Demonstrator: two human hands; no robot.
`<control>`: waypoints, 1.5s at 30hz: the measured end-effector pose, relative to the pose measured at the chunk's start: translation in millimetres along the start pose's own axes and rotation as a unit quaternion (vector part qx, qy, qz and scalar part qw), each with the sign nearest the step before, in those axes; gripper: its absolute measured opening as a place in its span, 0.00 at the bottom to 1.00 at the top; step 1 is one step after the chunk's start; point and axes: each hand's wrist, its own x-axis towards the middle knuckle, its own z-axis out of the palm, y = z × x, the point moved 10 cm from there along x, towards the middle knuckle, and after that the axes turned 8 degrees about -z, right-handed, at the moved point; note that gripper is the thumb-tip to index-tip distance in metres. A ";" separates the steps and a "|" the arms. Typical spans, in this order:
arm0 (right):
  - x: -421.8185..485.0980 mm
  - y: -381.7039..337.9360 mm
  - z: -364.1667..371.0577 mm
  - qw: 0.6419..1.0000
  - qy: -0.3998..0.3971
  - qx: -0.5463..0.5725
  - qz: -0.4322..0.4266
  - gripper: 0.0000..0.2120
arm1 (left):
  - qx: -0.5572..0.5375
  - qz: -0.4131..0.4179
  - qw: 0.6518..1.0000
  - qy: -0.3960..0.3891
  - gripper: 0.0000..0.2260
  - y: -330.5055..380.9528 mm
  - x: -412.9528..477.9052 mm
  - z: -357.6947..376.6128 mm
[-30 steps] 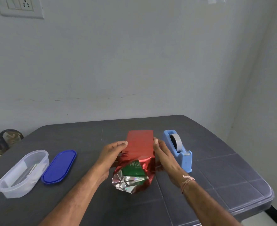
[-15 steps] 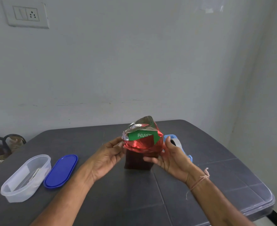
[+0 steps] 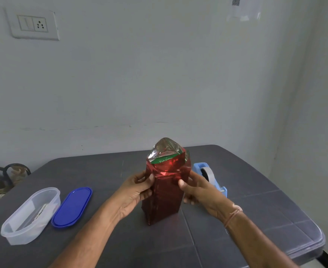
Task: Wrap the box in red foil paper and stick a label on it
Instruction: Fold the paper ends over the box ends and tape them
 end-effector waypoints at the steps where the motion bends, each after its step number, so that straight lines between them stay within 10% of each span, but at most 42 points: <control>1: -1.0 -2.1 -2.9 0.999 0.016 -0.039 -0.018 0.17 | -0.001 0.002 1.000 0.003 0.10 -0.7 -1.5 -1.0; 15: 25.6 -25.4 -8.0 0.991 0.029 -0.033 -0.126 0.34 | 0.027 -0.004 0.997 0.072 0.08 4.3 -6.4 -19.2; 19: 35.4 -22.6 -9.0 0.991 0.021 -0.067 -0.115 0.38 | 0.083 0.138 0.967 0.198 0.16 58.4 -21.4 -39.1; 23: 39.2 -19.4 -12.8 0.992 0.027 -0.061 -0.106 0.39 | 0.423 0.304 0.835 0.175 0.31 124.6 -42.1 11.4; 26: 41.6 -18.1 -11.8 0.993 0.023 -0.055 -0.102 0.43 | 0.649 0.314 0.673 0.168 0.36 140.2 -36.6 51.3; 28: 44.3 -17.8 -9.7 0.993 0.020 -0.058 -0.101 0.45 | 0.713 0.281 0.624 0.151 0.28 144.6 -28.0 63.7; 33: 44.2 -15.2 -16.6 0.993 0.035 -0.062 -0.092 0.51 | 0.670 0.243 0.700 0.043 0.04 146.9 -9.9 83.2; 39: 43.2 -16.8 -12.5 0.990 0.040 -0.106 -0.085 0.49 | 0.624 0.249 0.740 0.031 0.08 138.5 -8.9 103.8; 45: 42.3 -18.0 -11.8 0.989 0.044 -0.116 -0.080 0.51 | 0.646 0.128 0.748 0.087 0.41 143.7 1.4 111.6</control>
